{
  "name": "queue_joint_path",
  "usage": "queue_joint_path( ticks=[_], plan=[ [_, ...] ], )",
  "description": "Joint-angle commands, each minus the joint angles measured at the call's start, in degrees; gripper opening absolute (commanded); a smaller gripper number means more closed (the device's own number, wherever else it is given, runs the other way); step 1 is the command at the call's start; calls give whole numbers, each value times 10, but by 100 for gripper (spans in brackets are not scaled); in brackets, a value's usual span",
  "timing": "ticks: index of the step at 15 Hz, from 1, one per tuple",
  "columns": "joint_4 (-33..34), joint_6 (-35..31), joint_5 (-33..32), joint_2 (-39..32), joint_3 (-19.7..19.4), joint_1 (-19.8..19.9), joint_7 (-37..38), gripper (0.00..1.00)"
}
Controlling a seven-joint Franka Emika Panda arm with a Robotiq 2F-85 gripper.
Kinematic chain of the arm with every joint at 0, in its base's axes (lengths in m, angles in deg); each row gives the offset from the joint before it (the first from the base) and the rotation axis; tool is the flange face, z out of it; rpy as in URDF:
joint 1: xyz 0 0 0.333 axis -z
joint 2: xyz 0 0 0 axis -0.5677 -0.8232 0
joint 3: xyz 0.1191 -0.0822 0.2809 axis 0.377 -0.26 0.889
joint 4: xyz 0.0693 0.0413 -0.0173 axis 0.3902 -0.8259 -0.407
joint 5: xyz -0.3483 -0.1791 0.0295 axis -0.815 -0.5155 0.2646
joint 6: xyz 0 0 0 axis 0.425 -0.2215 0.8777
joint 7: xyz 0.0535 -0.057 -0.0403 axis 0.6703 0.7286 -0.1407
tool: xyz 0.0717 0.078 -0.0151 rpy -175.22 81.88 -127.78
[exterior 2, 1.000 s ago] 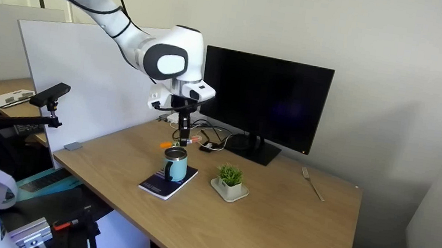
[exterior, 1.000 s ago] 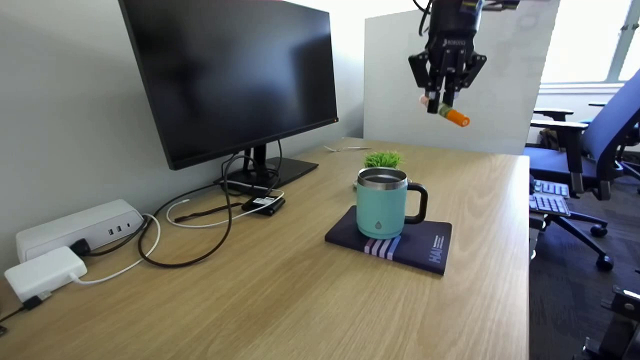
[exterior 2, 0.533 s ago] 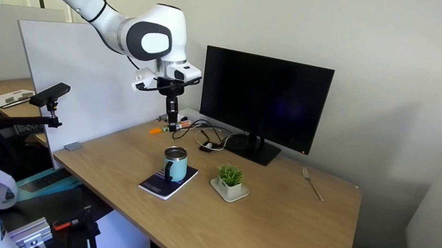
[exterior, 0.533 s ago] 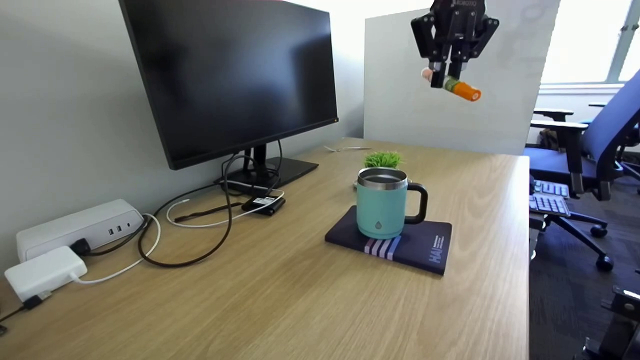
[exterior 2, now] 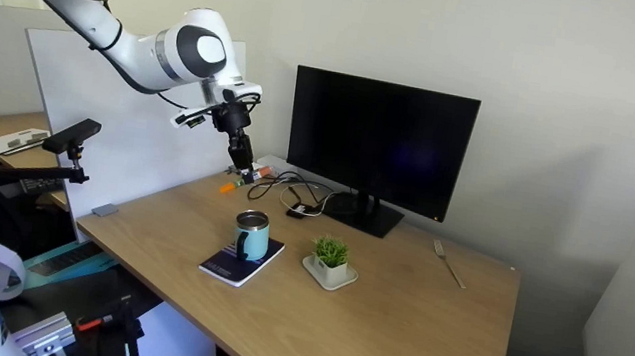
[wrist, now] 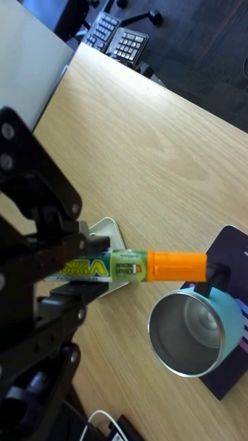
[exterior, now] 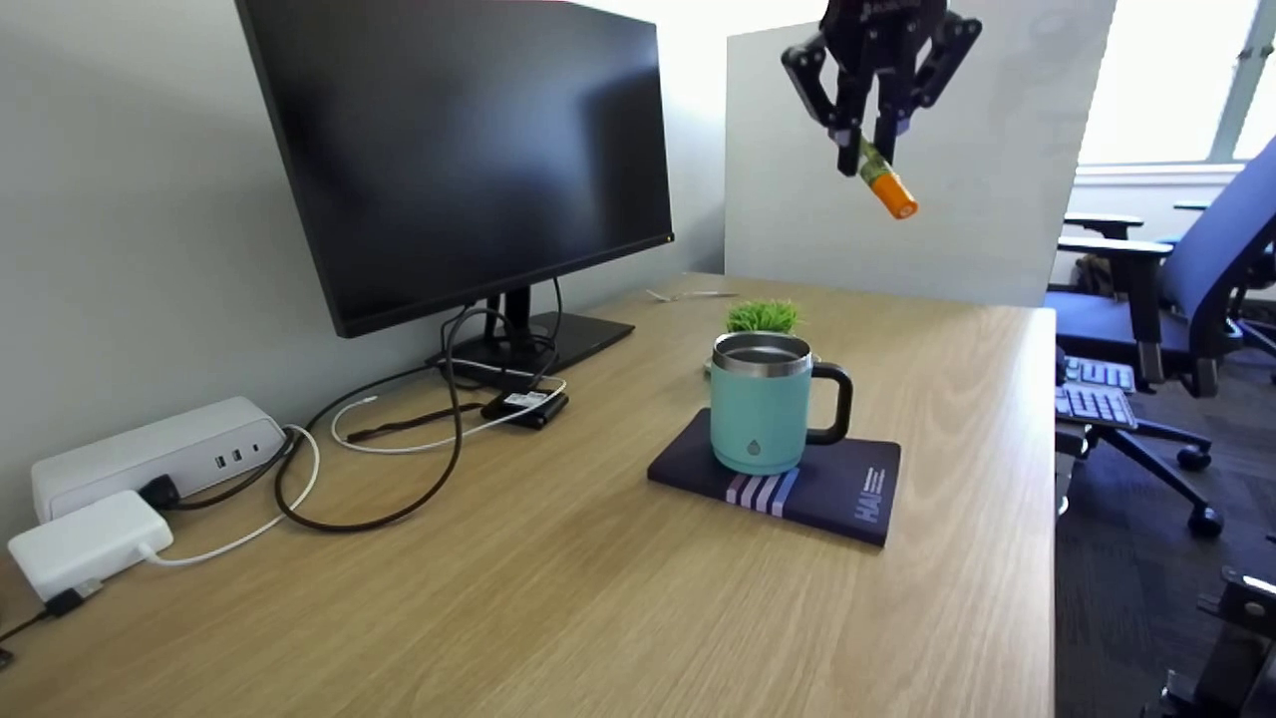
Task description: Pick the marker and put it in the cup
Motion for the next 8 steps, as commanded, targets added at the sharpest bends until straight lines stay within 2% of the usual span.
queue_joint_path(
  ticks=[1, 4, 8],
  plan=[
    [36, 37, -94, -30, 30, 2, 111, 6],
    [62, 73, -156, -62, 43, -19, 181, 6],
    [91, 106, -223, -113, 41, -52, 242, 6]
  ],
)
